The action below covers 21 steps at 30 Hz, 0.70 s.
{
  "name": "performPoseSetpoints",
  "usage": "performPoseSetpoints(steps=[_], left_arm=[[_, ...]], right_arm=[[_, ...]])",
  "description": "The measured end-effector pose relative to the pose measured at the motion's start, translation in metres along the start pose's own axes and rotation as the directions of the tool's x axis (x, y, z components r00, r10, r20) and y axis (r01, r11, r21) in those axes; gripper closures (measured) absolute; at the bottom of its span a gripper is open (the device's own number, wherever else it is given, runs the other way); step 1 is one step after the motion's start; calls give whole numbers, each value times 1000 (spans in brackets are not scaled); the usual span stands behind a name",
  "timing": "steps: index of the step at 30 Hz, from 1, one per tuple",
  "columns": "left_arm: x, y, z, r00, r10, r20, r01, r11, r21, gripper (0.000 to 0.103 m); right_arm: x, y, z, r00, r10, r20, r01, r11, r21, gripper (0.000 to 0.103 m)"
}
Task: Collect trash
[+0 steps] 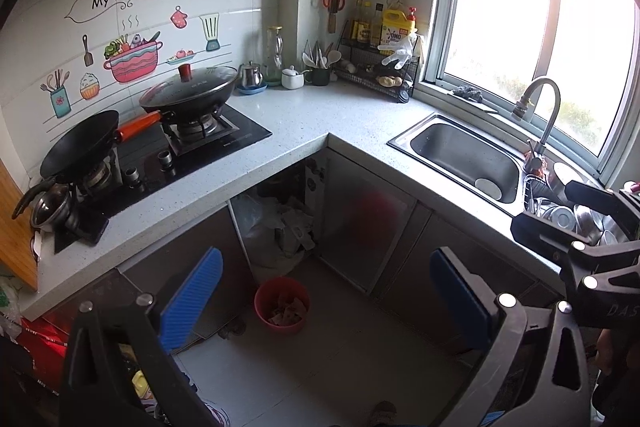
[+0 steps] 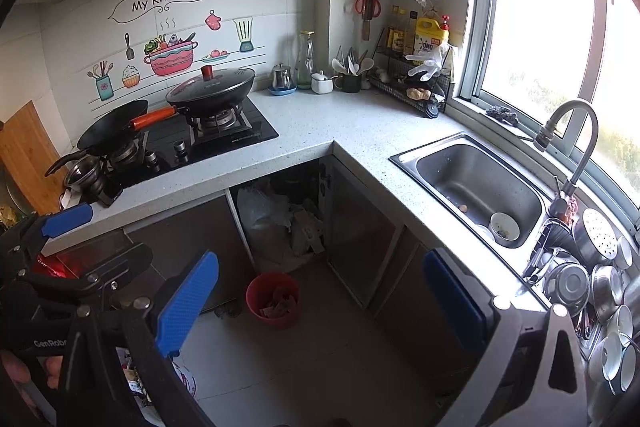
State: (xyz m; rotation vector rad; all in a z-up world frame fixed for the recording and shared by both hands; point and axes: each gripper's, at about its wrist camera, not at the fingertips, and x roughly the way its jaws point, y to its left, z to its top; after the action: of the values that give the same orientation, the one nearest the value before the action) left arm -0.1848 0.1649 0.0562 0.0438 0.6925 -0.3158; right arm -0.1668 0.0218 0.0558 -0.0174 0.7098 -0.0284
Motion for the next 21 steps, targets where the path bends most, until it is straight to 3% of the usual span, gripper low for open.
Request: performPoseSetpoints(steps=[21], left_arm=[[0,9,-1,1000,-22,13,22,1000,-1,0]], right_arm=[[-1,2,0,1000,-3,-8,3,1000,3,1]])
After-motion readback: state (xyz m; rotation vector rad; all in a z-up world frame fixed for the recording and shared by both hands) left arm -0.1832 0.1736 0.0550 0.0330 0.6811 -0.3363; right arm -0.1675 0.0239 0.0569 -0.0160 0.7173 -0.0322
